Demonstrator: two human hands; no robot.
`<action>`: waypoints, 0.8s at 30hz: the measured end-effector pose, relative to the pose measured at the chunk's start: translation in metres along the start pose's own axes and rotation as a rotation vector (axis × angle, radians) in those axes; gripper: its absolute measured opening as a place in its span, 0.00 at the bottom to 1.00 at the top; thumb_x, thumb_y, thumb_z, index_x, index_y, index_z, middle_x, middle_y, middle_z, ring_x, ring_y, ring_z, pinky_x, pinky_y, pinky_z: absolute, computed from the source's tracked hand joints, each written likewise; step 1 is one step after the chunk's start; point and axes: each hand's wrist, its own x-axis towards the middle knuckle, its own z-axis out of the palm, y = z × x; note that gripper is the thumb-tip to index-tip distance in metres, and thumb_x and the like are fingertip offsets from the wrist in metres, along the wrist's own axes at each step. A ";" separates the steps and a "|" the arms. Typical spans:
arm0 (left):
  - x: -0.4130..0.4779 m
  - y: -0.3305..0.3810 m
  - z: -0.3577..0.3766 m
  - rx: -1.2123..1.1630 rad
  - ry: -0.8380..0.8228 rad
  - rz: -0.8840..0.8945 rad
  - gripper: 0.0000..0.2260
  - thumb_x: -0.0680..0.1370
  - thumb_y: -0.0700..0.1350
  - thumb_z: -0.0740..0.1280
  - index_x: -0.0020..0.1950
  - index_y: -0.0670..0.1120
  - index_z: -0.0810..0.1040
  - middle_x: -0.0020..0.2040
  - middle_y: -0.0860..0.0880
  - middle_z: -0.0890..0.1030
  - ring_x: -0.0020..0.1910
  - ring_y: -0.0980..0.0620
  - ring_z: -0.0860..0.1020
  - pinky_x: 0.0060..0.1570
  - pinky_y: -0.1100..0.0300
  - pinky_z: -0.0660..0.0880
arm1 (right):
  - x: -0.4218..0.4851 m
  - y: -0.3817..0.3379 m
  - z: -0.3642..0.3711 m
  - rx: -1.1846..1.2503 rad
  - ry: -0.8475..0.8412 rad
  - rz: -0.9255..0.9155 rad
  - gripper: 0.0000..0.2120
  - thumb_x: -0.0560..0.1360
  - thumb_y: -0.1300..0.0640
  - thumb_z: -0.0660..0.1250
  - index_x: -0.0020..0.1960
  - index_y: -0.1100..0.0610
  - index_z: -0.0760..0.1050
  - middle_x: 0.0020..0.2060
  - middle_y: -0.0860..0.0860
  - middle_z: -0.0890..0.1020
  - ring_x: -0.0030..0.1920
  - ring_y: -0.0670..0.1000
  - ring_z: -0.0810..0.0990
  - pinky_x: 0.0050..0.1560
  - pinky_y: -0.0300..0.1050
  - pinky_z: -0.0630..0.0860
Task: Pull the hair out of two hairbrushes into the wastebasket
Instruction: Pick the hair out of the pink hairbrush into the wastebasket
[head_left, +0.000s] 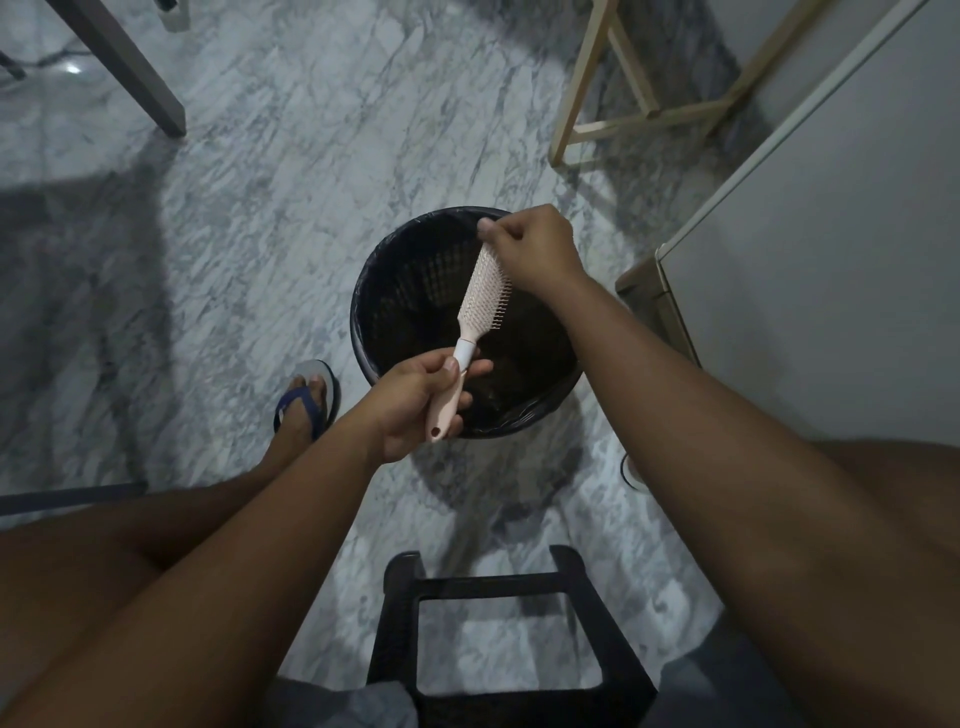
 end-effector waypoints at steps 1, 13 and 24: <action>0.000 0.000 0.000 -0.022 -0.009 -0.002 0.13 0.85 0.41 0.57 0.67 0.44 0.76 0.60 0.49 0.84 0.37 0.53 0.76 0.32 0.58 0.75 | 0.001 0.000 -0.001 0.114 0.024 0.049 0.17 0.79 0.50 0.67 0.43 0.62 0.84 0.39 0.57 0.86 0.40 0.54 0.85 0.39 0.46 0.79; 0.003 0.009 0.000 -0.109 0.035 0.018 0.13 0.86 0.42 0.56 0.65 0.43 0.76 0.58 0.48 0.85 0.33 0.54 0.77 0.29 0.60 0.73 | -0.037 0.020 -0.005 0.364 -0.294 0.091 0.05 0.73 0.55 0.76 0.46 0.56 0.84 0.44 0.54 0.87 0.47 0.50 0.87 0.45 0.45 0.85; 0.003 0.015 0.004 -0.247 -0.034 -0.009 0.14 0.85 0.43 0.56 0.66 0.43 0.77 0.58 0.49 0.84 0.36 0.55 0.76 0.30 0.60 0.75 | -0.030 0.017 -0.004 0.398 -0.077 0.119 0.10 0.83 0.59 0.60 0.53 0.65 0.77 0.50 0.60 0.84 0.38 0.50 0.84 0.35 0.44 0.84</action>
